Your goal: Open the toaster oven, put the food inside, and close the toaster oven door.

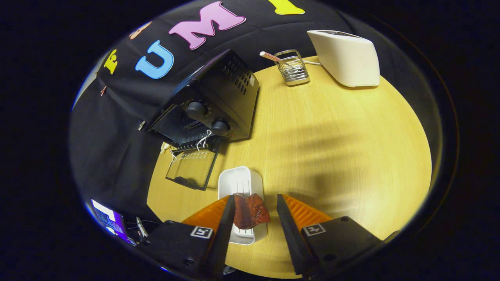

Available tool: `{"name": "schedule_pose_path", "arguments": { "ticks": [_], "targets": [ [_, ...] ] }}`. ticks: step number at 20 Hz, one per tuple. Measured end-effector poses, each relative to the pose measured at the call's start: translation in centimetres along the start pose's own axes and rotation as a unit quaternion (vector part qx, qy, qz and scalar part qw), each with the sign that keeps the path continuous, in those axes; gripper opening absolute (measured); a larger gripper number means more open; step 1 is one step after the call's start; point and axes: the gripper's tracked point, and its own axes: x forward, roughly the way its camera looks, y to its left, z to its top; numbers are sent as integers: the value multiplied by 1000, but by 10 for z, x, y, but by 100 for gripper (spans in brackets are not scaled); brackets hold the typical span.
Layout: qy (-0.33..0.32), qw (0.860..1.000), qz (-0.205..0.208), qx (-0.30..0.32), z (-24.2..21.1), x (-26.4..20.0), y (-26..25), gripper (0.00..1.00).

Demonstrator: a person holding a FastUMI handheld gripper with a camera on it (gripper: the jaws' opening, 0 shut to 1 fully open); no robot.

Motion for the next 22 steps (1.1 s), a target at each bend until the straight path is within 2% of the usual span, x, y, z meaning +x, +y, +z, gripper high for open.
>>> {"name": "schedule_pose_path", "arguments": {
  "ticks": [1,3,5,8,13,22],
  "targets": [
    [2,1000,-5,-1,-2,0,-2,53],
    [10,1000,-4,4,-4,-1,-3,34],
    [13,999,12,28,-3,-3,3,30],
    [8,999,10,42,2,-9,6,18],
    [0,999,-13,47,6,-25,15,18],
    [-115,989,-16,94,39,-64,79,18]
  ]
}}
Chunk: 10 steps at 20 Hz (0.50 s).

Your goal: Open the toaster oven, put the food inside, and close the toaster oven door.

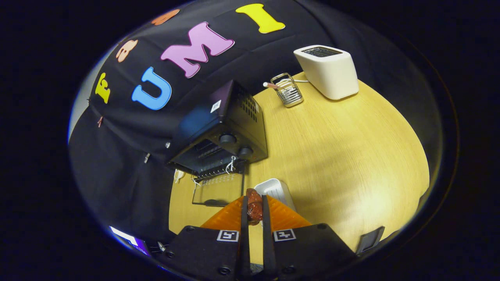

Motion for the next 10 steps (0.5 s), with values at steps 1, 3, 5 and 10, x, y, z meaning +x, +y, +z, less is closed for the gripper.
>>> {"name": "schedule_pose_path", "arguments": {
  "ticks": [1,3,5,10],
  "targets": [
    [-9,1000,3,8,-3,-2,11,18],
    [-23,999,8,24,-11,-4,33,17],
    [-34,999,17,36,-21,-4,55,17],
    [-66,995,28,67,-43,9,102,17]
  ]
}}
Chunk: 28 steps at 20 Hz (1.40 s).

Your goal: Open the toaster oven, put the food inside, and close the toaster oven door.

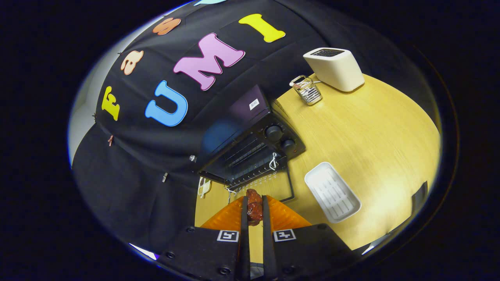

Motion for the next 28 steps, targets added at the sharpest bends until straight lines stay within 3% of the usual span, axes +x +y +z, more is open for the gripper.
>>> {"name": "schedule_pose_path", "arguments": {
  "ticks": [8,18,28],
  "targets": [
    [-61,996,35,58,-2,59,41,17],
    [-152,976,44,147,26,166,29,17],
    [-182,975,28,121,17,218,18,17]
  ]
}}
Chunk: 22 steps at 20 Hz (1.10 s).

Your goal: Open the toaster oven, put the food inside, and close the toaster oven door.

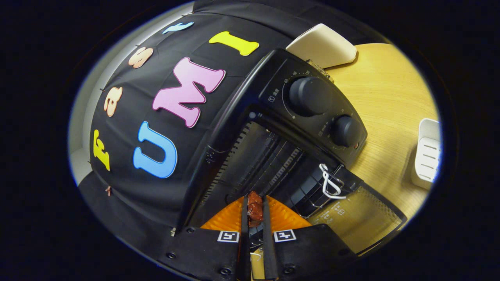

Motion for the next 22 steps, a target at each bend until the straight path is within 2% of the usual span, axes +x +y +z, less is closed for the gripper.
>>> {"name": "schedule_pose_path", "arguments": {
  "ticks": [4,6,7,8,11,13,14,15,22],
  "targets": [
    [11,999,-14,-29,-1,-1,-3,20],
    [13,996,-34,-79,2,-3,-8,21],
    [13,993,-39,-107,5,-4,-11,31],
    [14,991,-39,-124,7,-8,-9,31],
    [25,984,-40,-171,8,-20,-9,70],
    [39,978,-41,-201,1,-31,-9,89],
    [47,973,-47,-219,-3,-40,-11,89],
    [59,969,-47,-234,-10,-47,-12,98],
    [116,932,-95,-331,-33,-113,-30,98]
  ]
}}
